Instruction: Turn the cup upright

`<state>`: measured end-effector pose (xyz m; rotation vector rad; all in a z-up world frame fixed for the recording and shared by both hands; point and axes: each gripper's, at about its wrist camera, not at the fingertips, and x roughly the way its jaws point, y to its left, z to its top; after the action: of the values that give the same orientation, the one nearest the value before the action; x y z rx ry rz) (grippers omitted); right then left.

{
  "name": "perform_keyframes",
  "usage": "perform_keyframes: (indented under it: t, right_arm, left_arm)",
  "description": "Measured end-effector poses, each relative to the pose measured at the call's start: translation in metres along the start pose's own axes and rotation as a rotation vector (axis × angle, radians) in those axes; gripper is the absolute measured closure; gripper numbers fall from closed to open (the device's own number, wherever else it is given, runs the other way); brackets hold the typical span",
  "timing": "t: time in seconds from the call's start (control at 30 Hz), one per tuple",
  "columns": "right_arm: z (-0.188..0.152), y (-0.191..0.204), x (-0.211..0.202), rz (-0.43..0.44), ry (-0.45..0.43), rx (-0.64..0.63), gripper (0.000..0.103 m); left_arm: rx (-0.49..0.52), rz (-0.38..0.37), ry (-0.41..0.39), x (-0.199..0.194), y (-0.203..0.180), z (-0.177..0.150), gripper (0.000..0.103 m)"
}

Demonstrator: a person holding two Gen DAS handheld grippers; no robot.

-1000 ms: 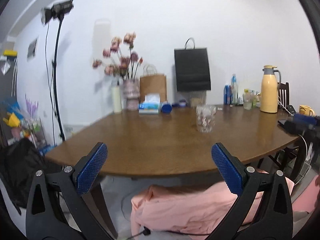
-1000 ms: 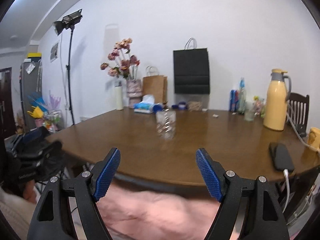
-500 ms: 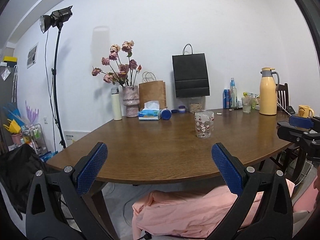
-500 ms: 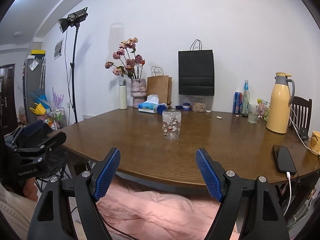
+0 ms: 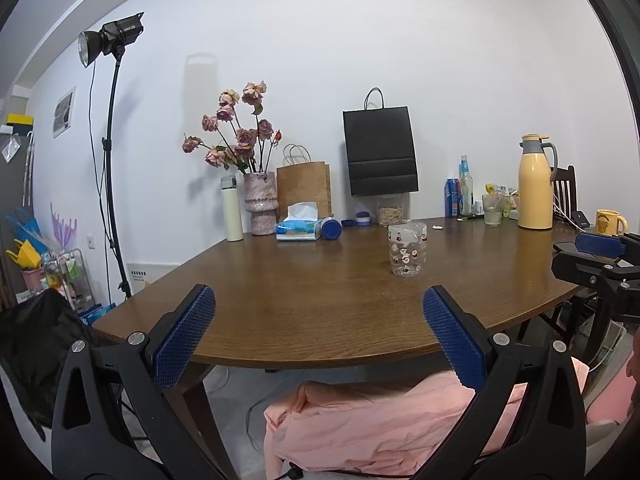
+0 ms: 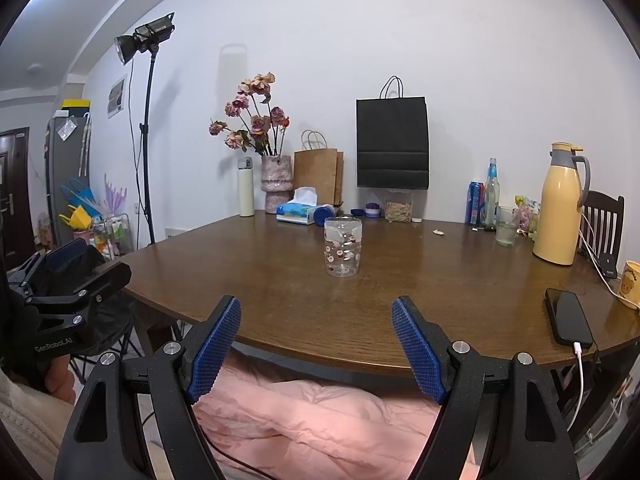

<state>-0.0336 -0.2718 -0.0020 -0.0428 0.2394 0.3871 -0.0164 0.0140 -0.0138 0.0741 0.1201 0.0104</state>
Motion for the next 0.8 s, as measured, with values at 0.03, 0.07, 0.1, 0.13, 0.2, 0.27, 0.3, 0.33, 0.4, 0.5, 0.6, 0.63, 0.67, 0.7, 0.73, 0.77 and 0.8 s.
perform_keyframes:
  t: [0.03,0.07,0.1,0.13,0.2,0.27,0.3,0.33,0.4,0.5,0.6,0.63,0.67,0.7,0.73,0.77,0.8]
  right_arm:
    - [-0.0001,-0.0006,0.0001,-0.001,0.000,0.001,0.020]
    - [0.0001,-0.0012,-0.0002,-0.001,-0.002,0.003,0.020]
    - [0.0001,-0.0013,-0.0003,-0.002,-0.002,0.004,0.020]
    - [0.0001,-0.0009,-0.0003,-0.004,-0.003,0.004,0.020]
    - [0.0005,-0.0008,-0.0005,-0.005,-0.006,0.003,0.020]
    - [0.0006,-0.0011,-0.0004,-0.005,-0.006,0.003,0.020]
    - [0.0003,-0.0011,-0.0004,-0.005,-0.005,0.003,0.020]
    - [0.0007,-0.0016,-0.0006,-0.006,-0.005,0.004,0.020]
    - [0.0011,-0.0017,-0.0010,-0.007,-0.006,0.005,0.020]
    - [0.0013,-0.0017,-0.0014,-0.006,-0.005,0.004,0.020]
    - [0.0011,-0.0010,-0.0012,-0.008,-0.006,0.004,0.020]
    - [0.0011,-0.0015,-0.0011,-0.008,-0.005,0.005,0.020]
    - [0.0010,-0.0017,-0.0011,-0.009,-0.006,0.006,0.020]
    - [0.0012,-0.0022,-0.0013,-0.008,-0.006,0.007,0.020]
    - [0.0009,-0.0022,-0.0009,-0.009,-0.005,0.006,0.020]
    - [0.0009,-0.0024,-0.0010,-0.010,-0.004,0.006,0.020]
    - [0.0010,-0.0025,-0.0012,-0.008,-0.003,0.005,0.020]
  left_arm:
    - [0.000,0.001,0.000,-0.0001,-0.0001,0.0000,0.000]
    - [0.000,0.001,-0.001,-0.0001,0.0000,0.0000,0.000]
    - [0.000,0.002,-0.002,-0.0002,-0.0005,0.0001,0.000]
    - [0.000,0.003,-0.003,-0.0003,-0.0008,0.0002,0.000]
    - [0.000,0.004,-0.004,-0.0005,-0.0006,0.0003,0.000]
    - [0.000,0.006,-0.006,-0.0007,-0.0002,0.0006,0.000]
    - [0.001,0.006,-0.007,-0.0008,-0.0007,0.0005,0.000]
    - [0.001,0.007,-0.007,-0.0008,-0.0010,0.0005,0.000]
    - [0.000,0.008,-0.007,-0.0010,-0.0006,0.0006,0.000]
    - [0.001,0.008,-0.009,-0.0012,0.0014,0.0011,0.000]
    - [0.001,0.008,-0.009,-0.0012,0.0013,0.0011,0.000]
    - [0.001,0.008,-0.008,-0.0012,0.0014,0.0011,0.000]
    - [0.001,0.009,-0.009,-0.0013,0.0014,0.0011,0.000]
    - [0.001,0.009,-0.009,-0.0013,0.0015,0.0010,0.000]
    - [0.002,0.008,-0.009,-0.0010,0.0016,0.0009,0.000]
    - [0.001,0.007,-0.009,-0.0013,0.0017,0.0010,0.000]
    - [0.001,0.007,-0.010,-0.0013,0.0015,0.0010,0.000]
